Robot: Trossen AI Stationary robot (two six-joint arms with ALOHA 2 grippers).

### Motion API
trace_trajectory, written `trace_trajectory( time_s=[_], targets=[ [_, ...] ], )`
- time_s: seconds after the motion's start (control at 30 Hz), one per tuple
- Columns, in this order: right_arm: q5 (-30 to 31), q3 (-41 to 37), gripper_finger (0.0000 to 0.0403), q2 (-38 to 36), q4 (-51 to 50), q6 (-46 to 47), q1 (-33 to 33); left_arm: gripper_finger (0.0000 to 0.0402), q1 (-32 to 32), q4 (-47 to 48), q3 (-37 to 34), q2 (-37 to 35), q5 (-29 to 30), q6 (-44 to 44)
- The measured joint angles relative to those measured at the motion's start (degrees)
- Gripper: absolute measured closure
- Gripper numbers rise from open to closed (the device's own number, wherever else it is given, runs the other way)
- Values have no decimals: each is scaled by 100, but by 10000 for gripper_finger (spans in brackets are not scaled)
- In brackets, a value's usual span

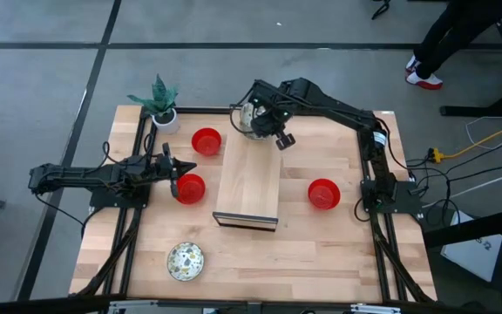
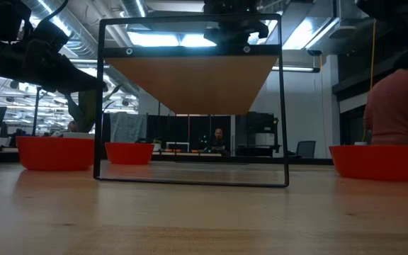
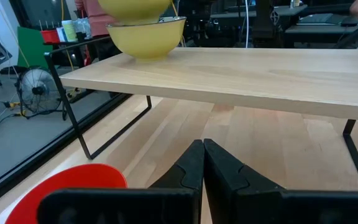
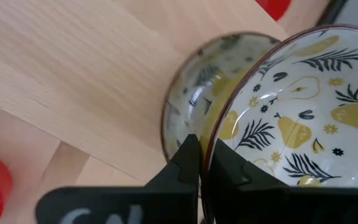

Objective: Pick & Place Mini bowls
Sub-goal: Stack the right white patterned bowl on top of the white patterned bowl on the shelf

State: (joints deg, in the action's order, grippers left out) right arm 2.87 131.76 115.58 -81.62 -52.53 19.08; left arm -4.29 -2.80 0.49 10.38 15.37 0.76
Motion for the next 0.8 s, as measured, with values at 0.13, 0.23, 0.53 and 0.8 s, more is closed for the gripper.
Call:
trace_trajectory(
  time_s=[0.13, 0.23, 0.53, 0.8],
  targets=[
    [4, -172, 389, 40, 145, -74, -103, 398, 1, 1, 0, 0, 0, 0],
    [93, -278, 389, 47, 145, -59, -115, 398, 0, 2, 0, 1, -2, 0],
    [206, -282, 389, 47, 39, -2, -113, 398, 0, 2, 0, -1, 0, 2],
    [203, -282, 382, 45, 75, 0, -113, 398, 0, 2, 0, -1, -2, 2]
  ],
)
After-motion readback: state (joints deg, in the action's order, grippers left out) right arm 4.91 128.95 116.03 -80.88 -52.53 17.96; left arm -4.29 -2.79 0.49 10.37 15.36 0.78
